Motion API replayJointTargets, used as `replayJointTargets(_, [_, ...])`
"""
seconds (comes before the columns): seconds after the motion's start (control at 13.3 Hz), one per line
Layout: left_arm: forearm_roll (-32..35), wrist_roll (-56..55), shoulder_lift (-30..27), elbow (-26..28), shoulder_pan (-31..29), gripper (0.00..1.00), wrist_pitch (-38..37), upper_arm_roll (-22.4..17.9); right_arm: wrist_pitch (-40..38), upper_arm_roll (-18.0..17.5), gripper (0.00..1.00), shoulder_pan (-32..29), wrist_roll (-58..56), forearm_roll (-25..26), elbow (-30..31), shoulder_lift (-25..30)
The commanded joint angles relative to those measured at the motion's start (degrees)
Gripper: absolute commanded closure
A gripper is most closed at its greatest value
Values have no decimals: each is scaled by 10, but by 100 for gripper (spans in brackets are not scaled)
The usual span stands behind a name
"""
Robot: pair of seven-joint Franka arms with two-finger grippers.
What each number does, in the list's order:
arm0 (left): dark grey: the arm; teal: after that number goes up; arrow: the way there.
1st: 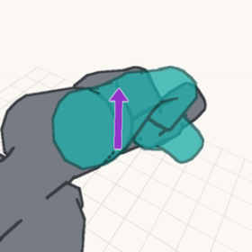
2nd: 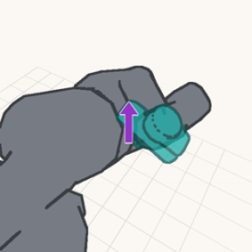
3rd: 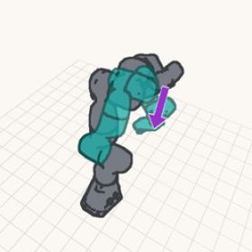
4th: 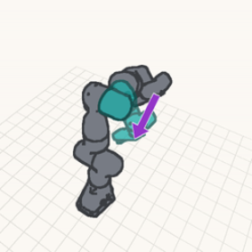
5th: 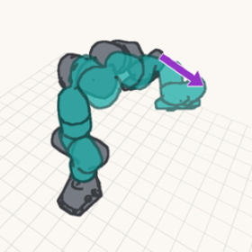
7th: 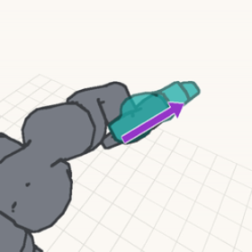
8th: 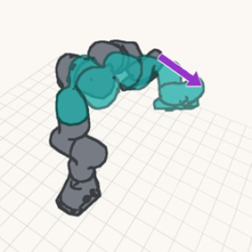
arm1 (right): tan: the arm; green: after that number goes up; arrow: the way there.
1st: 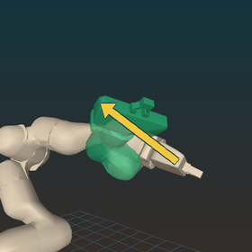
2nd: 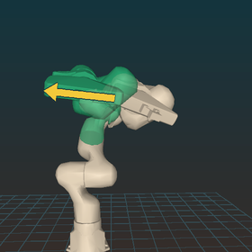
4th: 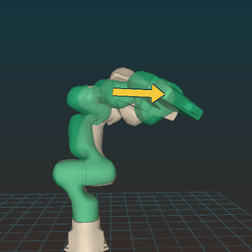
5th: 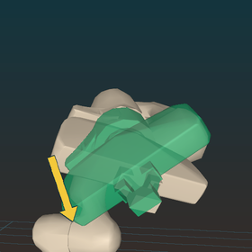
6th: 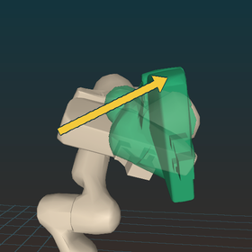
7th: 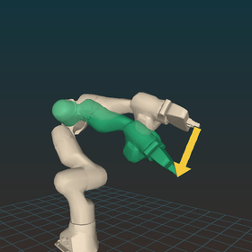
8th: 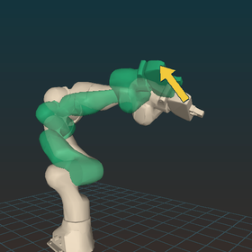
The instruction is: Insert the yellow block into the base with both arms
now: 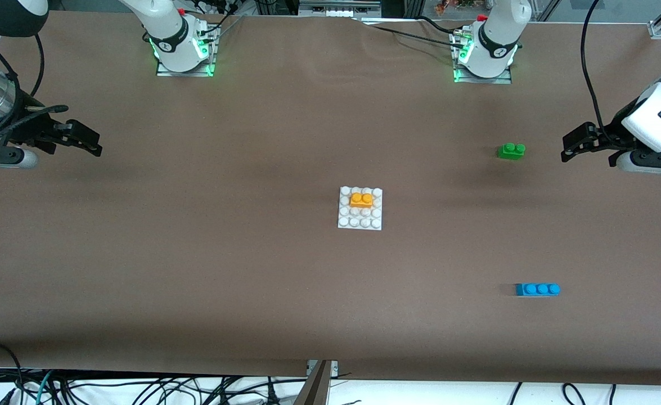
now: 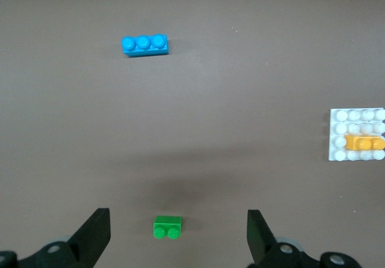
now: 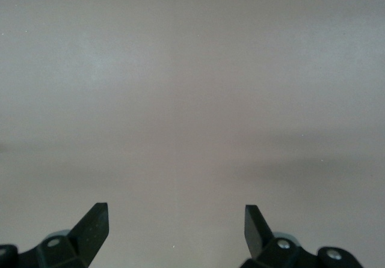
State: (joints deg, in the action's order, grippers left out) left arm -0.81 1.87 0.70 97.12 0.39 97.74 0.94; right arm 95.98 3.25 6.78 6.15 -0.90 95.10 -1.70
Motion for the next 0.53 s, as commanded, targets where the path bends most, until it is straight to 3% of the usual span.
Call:
replayJointTargets(0.0, [27,15,12,-16,-3,0,-15,3,-7,-4,0,-5,3,-9,-8,-1])
replayJointTargets(0.45, [27,14,15,-18,-3,0,-18,3,-8,-4,0,-5,3,-9,-8,-1])
